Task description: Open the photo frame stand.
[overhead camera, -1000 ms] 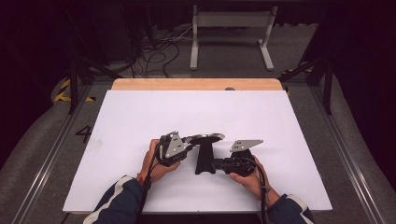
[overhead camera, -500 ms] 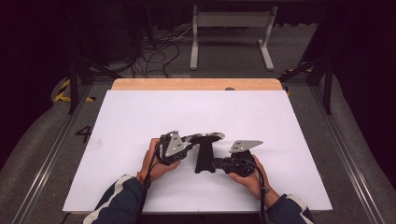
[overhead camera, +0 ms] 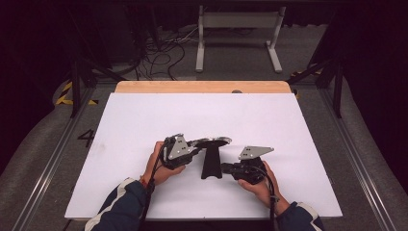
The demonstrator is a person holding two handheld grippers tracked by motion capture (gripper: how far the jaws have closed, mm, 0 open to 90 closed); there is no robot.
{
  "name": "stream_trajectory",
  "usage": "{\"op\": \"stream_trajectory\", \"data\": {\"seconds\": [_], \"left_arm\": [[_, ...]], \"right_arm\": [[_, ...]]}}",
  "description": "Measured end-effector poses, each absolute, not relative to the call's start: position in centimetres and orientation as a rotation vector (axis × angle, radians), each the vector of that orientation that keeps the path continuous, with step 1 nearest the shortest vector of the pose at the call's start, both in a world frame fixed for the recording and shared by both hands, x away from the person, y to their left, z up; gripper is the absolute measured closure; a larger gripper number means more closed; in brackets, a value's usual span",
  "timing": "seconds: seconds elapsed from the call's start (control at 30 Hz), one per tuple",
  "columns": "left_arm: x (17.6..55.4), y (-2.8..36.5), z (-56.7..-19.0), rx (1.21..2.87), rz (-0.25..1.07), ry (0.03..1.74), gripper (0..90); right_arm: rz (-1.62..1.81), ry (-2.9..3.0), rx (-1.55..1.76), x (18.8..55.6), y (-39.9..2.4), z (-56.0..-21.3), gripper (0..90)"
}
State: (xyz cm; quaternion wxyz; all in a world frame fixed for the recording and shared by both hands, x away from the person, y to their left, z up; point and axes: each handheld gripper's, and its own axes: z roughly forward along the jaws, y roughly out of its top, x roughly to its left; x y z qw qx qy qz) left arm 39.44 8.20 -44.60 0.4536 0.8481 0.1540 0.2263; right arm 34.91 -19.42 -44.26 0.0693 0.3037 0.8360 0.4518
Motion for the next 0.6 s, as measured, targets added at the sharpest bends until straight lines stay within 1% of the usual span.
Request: {"op": "stream_trajectory", "data": {"seconds": [0.23, 0.27, 0.4, 0.6], "left_arm": [[39.4, 8.5, -44.5, 2.095, 0.533, 0.38, 66.8], [39.4, 8.6, -44.4, 2.093, 0.534, 0.371, 65.9], [39.3, 8.8, -44.2, 2.102, 0.526, 0.358, 62.4], [39.7, 9.2, -44.3, 2.111, 0.497, 0.372, 56.5]], "right_arm": [[1.345, 2.475, 0.89, 34.2, -19.5, -43.4, 82.5], [1.331, 2.458, 0.876, 34.0, -19.5, -43.1, 81.0], [1.329, 2.411, 0.863, 33.5, -19.8, -42.5, 80.6], [1.344, 2.361, 0.869, 33.1, -19.9, -42.1, 74.9]]}}
